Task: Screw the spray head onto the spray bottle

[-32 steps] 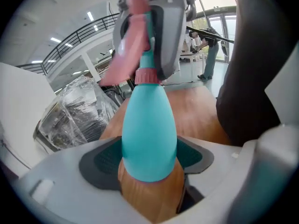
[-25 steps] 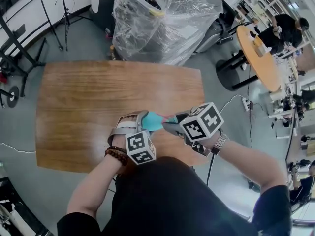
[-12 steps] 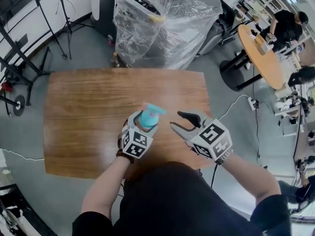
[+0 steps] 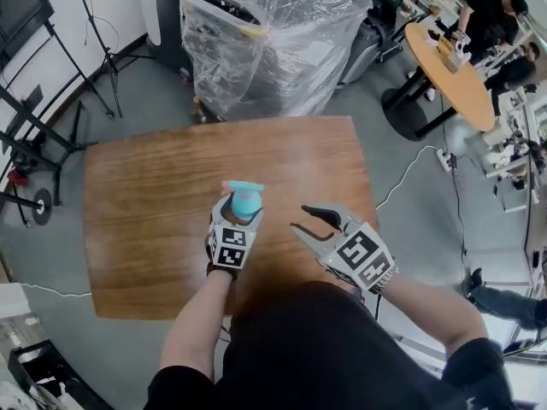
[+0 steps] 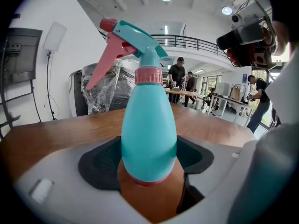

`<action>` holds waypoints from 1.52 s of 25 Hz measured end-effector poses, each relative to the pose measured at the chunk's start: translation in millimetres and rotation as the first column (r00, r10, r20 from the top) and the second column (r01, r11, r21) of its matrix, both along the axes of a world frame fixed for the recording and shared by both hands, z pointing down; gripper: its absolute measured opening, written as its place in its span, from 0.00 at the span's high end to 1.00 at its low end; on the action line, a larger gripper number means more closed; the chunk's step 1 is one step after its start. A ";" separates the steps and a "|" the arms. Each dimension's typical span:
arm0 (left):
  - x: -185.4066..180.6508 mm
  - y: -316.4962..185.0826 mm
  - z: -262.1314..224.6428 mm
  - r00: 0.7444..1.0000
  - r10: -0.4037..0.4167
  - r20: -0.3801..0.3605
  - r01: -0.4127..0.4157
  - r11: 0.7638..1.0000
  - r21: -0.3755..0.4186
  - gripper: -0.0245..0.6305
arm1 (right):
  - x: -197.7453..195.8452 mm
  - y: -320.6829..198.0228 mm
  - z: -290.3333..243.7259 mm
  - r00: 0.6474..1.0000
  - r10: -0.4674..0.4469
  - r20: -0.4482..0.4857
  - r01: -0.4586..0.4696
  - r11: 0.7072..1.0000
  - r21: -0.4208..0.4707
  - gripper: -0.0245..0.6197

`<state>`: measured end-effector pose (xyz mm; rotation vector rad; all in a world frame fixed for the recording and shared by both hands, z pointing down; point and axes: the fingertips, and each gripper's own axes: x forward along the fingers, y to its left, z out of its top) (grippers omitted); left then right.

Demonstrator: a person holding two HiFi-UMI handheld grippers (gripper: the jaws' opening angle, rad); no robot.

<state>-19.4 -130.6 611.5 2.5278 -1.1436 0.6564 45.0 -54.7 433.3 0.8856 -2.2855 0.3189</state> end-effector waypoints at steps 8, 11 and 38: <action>-1.7 3.7 4.2 0.999 0.019 0.034 -0.018 0.999 -0.029 0.37 | -9.2 0.3 11.2 1.000 -0.012 0.005 0.012 1.000 0.006 0.78; -5.8 6.5 -2.6 0.999 0.018 0.038 -0.017 0.999 -0.030 0.34 | -12.2 -0.9 13.6 1.000 -0.022 0.007 0.022 1.000 0.017 0.80; 23.7 122.1 -162.2 0.948 -0.299 -0.109 0.310 0.946 0.097 0.94 | -7.4 38.6 5.4 0.952 -0.198 0.232 0.168 0.976 0.141 0.97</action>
